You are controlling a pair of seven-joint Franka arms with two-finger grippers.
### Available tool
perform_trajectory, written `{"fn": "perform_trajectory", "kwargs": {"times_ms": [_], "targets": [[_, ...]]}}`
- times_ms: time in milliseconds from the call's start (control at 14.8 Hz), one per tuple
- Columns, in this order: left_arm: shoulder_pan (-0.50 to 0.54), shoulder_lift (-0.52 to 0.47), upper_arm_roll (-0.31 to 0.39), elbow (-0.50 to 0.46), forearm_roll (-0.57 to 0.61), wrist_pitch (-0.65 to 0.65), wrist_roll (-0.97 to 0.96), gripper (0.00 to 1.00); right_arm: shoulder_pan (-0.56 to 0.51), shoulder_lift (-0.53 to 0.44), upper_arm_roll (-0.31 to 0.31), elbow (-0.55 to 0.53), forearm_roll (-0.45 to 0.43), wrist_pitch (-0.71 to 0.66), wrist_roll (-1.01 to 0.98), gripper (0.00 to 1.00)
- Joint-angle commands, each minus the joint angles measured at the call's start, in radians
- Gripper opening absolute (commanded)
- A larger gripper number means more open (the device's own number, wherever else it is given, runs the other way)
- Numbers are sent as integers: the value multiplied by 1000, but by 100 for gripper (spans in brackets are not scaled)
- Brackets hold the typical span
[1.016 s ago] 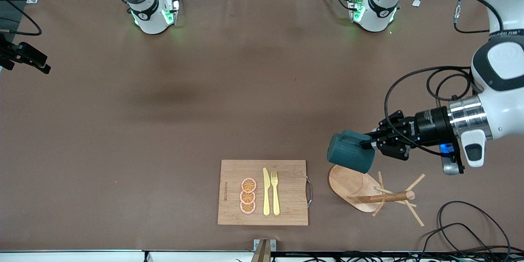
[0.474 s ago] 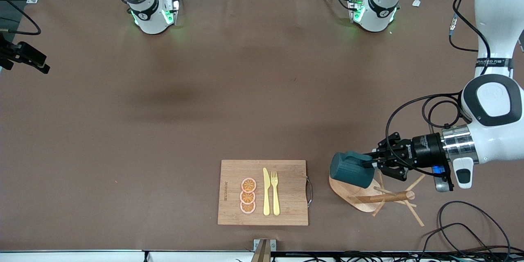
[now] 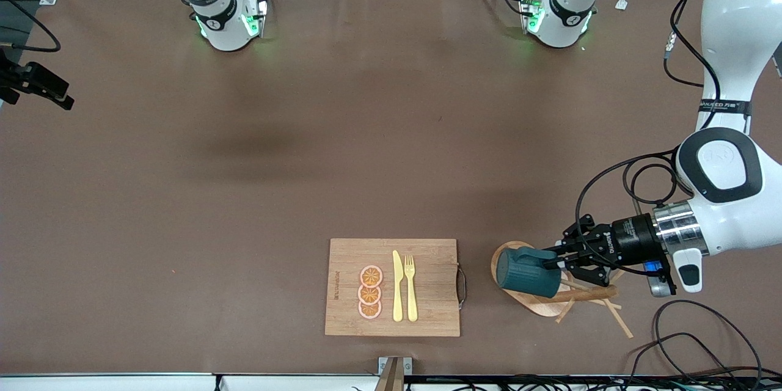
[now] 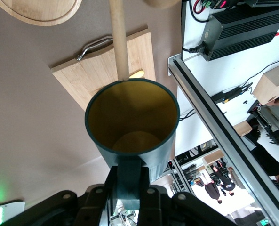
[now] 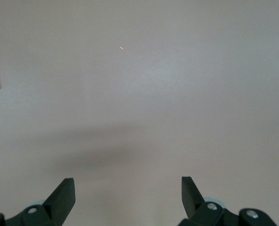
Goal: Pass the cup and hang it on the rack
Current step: 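Hook the mug handle onto a rack peg with the left gripper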
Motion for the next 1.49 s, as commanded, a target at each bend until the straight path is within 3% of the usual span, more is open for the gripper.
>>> {"fn": "perform_trajectory", "kwargs": {"times_ms": [0, 678, 1423], "targets": [[23, 10, -5, -1, -33, 12, 12, 0, 2, 0, 3, 17, -8, -12, -5, 100], [112, 26, -5, -18, -60, -69, 135, 0, 2, 1, 3, 19, -8, -12, -5, 100], [132, 55, -5, -17, -122, -72, 137, 1, 2, 11, 3, 28, -8, -13, -5, 100]]}}
